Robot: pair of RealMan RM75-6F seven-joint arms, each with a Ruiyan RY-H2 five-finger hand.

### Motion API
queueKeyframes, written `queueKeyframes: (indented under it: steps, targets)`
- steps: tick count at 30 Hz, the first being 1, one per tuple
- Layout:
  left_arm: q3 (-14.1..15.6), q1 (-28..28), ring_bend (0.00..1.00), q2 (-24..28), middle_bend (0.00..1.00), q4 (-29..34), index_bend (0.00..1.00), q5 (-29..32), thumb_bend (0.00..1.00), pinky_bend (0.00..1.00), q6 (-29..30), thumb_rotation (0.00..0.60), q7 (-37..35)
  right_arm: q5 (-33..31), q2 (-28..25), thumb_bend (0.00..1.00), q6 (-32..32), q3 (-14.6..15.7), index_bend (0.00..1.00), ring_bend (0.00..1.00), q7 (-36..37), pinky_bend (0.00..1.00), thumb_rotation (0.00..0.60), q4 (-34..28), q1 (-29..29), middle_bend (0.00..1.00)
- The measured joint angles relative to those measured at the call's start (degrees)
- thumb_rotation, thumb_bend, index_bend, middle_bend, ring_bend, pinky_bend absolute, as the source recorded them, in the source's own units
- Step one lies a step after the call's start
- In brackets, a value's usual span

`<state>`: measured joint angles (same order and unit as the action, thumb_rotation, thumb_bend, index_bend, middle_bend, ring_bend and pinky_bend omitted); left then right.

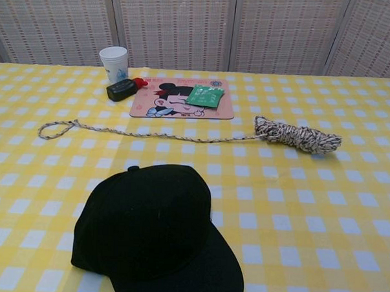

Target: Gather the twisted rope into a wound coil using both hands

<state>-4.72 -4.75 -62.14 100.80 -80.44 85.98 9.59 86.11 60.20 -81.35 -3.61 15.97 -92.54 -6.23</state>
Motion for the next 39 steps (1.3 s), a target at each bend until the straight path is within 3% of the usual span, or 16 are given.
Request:
queueKeyframes:
  steps: [10, 21, 29, 39]
  targets:
    - [0.1, -0.2, 0.27, -0.1, 0.33, 0.0, 0.30, -0.3, 0.28, 0.20, -0.1, 0.600, 0.0, -3.0, -0.3, 0.20, 1.6, -1.5, 0.33, 0.22, -5.6, 0.32, 0.600, -2.7, -1.0, 0.30]
    - [0.4, 0.5, 0.27, 0.3, 0.33, 0.2, 0.30, -1.1, 0.28, 0.20, 0.8, 0.600, -0.9, -9.6, -1.3, 0.18, 13.0, -5.7, 0.33, 0.22, -15.5, 0.32, 0.600, -8.4, -10.5, 0.32]
    - [0.7, 0.9, 0.27, 0.5, 0.33, 0.4, 0.30, -1.7, 0.28, 0.20, 1.6, 0.600, -1.2, -19.1, 5.7, 0.08, 20.0, -8.8, 0.33, 0.20, -27.1, 0.32, 0.600, -6.8, -19.0, 0.32]
    - [0.9, 1.2, 0.27, 0.6, 0.33, 0.2, 0.30, -2.0, 0.28, 0.20, 1.6, 0.600, -1.5, -32.0, 16.8, 0.03, 24.8, -10.9, 0.33, 0.16, -39.0, 0.32, 0.600, 1.1, -28.0, 0.29]
